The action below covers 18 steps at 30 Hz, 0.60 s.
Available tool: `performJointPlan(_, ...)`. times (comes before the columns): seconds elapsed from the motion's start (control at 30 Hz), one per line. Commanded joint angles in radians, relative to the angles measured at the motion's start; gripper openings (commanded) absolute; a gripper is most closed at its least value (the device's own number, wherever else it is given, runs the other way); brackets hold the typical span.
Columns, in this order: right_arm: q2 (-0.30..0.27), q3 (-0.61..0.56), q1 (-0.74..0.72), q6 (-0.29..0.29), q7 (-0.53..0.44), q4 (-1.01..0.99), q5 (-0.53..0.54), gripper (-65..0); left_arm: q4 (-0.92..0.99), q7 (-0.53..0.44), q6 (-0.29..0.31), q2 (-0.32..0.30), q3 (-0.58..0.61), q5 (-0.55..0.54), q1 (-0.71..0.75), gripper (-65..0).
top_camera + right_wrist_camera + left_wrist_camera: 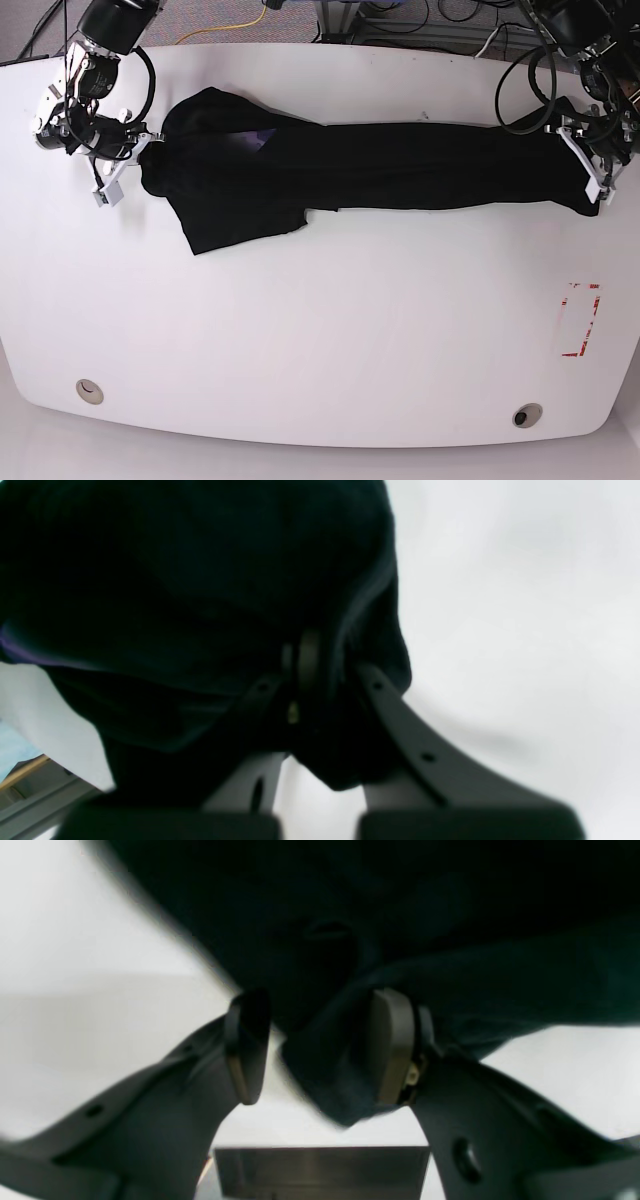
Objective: Layout the t-shirt on the table in an organized manner, then fold the t-shirt properly
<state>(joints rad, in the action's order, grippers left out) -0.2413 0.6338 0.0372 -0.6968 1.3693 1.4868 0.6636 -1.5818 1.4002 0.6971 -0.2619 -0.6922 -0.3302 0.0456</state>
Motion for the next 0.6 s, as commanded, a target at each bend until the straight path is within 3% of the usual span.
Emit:
performJointPlan(0.0, -0.014, 0.004, -0.009, -0.001, -0.008, 0.019, 0.014, -65.0, -0.001, -0.004, 0.001, -0.021, -0.002, 0.000, -0.023, -35.7)
performJointPlan(0.33, -0.014, 0.004, -0.009, -0.001, -0.008, 0.019, 0.014, -65.0, 0.004, -0.004, 0.001, -0.023, -0.007, -0.037, -0.026, -35.7)
performJointPlan(0.57, -0.013, 0.004, -0.009, -0.001, -0.008, 0.019, 0.014, -65.0, 0.005, -0.004, 0.001, -0.076, -0.068, -0.267, 0.000, -35.7)
